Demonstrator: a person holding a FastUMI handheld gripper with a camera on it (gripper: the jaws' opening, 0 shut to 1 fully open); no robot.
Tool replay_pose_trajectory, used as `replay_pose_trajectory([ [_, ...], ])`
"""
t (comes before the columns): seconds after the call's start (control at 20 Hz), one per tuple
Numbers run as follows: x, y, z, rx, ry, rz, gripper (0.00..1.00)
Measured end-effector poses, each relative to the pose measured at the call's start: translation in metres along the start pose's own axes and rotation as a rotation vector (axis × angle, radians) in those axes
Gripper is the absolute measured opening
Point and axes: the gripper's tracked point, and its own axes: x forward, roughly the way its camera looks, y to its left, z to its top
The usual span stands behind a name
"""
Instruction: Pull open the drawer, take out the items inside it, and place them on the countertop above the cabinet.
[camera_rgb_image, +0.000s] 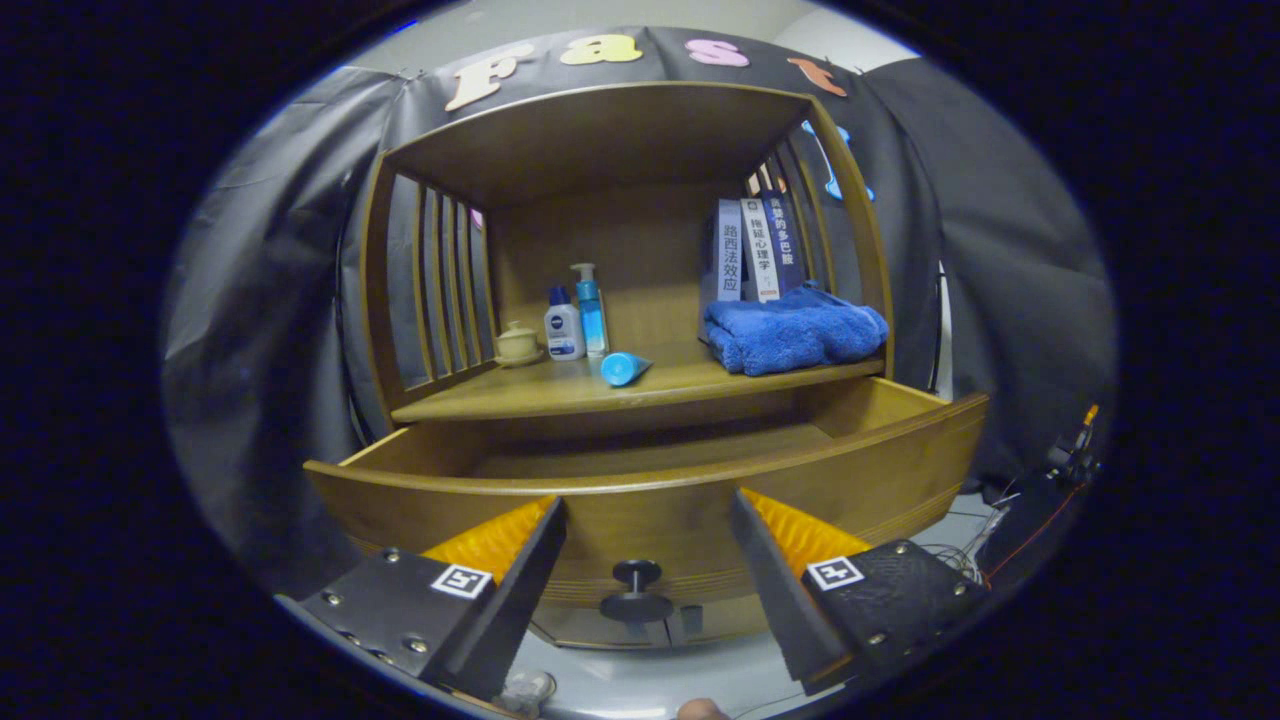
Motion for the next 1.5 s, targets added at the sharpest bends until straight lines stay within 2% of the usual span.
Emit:
replay_pose_trajectory([
  [1.5, 0.096, 0.008, 0.017, -0.022, -0.027, -0.016, 0.99],
])
